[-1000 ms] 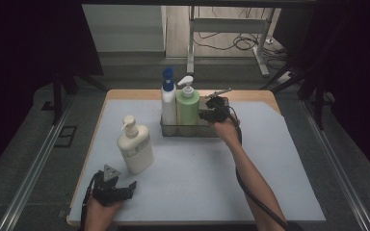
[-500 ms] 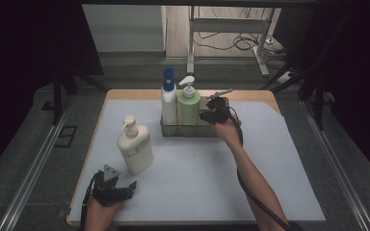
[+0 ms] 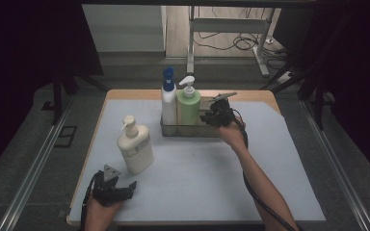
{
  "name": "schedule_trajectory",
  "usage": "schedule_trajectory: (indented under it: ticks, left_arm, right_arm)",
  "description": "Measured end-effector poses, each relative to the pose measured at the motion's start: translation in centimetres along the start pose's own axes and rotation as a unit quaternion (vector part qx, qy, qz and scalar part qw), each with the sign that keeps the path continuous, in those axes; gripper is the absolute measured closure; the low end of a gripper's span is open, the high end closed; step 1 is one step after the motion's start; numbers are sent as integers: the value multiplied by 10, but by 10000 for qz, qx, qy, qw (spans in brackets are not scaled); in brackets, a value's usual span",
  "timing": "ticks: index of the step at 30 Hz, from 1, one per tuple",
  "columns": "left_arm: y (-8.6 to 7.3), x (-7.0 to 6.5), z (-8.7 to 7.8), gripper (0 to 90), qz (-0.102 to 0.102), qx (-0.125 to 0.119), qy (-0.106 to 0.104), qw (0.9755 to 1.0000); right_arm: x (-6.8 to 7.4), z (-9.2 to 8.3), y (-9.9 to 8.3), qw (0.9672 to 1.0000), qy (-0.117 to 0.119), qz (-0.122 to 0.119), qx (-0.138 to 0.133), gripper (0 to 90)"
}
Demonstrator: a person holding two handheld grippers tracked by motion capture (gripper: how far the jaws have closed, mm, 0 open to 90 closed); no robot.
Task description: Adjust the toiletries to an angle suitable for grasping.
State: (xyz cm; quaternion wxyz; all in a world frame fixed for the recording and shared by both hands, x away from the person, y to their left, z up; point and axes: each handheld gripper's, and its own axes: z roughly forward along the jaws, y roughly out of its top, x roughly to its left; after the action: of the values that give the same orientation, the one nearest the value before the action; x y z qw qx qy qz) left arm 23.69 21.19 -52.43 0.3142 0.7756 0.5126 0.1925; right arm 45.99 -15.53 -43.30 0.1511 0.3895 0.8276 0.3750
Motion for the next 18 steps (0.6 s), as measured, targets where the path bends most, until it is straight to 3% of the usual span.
schedule_trajectory:
  ticks: [18]
  left_arm:
    - [0,0,0,131,1,4,-6,10000]
  right_arm:
    - [18,-35,-10,9989,143,-435,-118,442]
